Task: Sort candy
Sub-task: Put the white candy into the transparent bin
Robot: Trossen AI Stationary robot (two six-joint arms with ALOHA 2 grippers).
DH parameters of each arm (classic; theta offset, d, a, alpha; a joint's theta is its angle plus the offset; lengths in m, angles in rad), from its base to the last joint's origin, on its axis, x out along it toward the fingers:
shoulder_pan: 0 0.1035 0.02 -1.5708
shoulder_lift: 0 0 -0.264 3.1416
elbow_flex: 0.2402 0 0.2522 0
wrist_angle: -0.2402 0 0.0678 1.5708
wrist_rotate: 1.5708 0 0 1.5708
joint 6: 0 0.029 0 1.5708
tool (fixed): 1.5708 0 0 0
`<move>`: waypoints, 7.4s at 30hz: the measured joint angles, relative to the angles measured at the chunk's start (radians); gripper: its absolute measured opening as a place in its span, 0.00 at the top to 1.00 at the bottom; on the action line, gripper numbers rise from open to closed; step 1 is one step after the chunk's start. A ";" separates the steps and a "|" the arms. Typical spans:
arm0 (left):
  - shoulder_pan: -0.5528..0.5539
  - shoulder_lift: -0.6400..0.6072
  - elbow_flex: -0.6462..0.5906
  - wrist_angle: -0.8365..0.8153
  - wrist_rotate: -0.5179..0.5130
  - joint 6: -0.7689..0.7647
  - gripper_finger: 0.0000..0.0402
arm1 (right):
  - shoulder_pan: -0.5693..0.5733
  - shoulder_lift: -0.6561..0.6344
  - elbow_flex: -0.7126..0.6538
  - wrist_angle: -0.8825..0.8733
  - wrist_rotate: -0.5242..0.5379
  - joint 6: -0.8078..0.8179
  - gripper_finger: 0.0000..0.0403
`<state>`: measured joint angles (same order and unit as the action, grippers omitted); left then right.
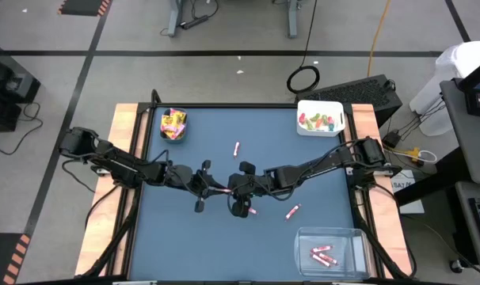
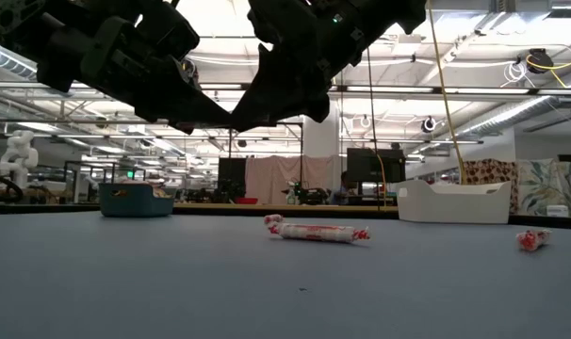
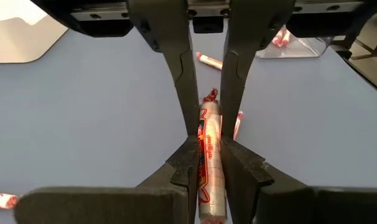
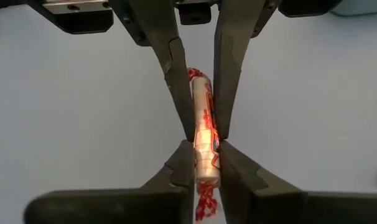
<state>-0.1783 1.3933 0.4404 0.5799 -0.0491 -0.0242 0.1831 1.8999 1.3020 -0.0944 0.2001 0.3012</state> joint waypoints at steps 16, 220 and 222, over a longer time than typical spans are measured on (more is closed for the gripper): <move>-0.012 -0.001 0.000 0.031 -0.008 -0.129 0.32 | 0.013 -0.018 0.000 -0.074 0.003 0.027 0.91; -0.016 0.236 0.319 0.294 0.086 -0.419 0.86 | 0.598 -0.153 0.000 -0.508 0.714 0.470 0.61; -0.016 0.236 0.319 0.300 0.070 -0.279 0.86 | 0.598 -0.153 0.000 -0.509 0.714 0.462 0.61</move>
<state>-0.1947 1.6291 0.7593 0.8799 0.0213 -0.3028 0.7807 1.7470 1.3022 -0.6029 0.9142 0.7627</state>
